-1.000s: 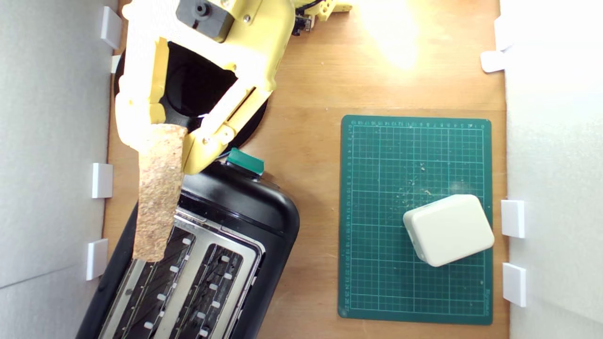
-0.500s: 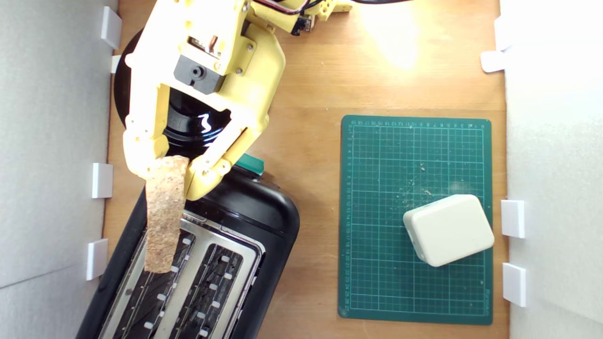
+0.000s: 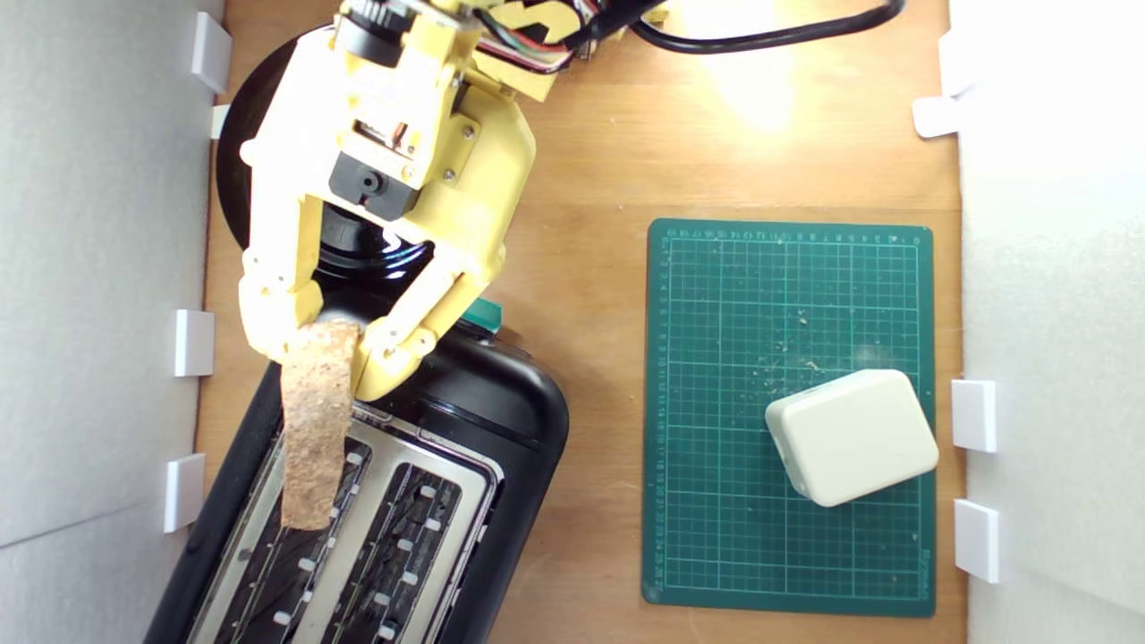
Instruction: Pick bread and place in toaster
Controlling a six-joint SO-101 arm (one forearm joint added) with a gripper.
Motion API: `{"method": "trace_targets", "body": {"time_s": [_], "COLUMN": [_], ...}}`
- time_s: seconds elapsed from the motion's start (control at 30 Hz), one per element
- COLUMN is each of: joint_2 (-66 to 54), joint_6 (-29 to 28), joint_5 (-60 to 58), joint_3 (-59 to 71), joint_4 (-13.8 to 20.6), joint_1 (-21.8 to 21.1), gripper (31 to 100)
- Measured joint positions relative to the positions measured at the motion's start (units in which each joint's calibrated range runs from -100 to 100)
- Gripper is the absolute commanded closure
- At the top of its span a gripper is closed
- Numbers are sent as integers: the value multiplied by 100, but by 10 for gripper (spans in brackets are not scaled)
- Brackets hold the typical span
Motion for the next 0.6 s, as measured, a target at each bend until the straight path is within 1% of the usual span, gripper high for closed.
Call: {"method": "trace_targets", "body": {"time_s": [0.6], "joint_2": [118], "joint_6": [0], "joint_5": [-407], "joint_3": [0], "joint_4": [0], "joint_1": [-9], "gripper": [710]}}
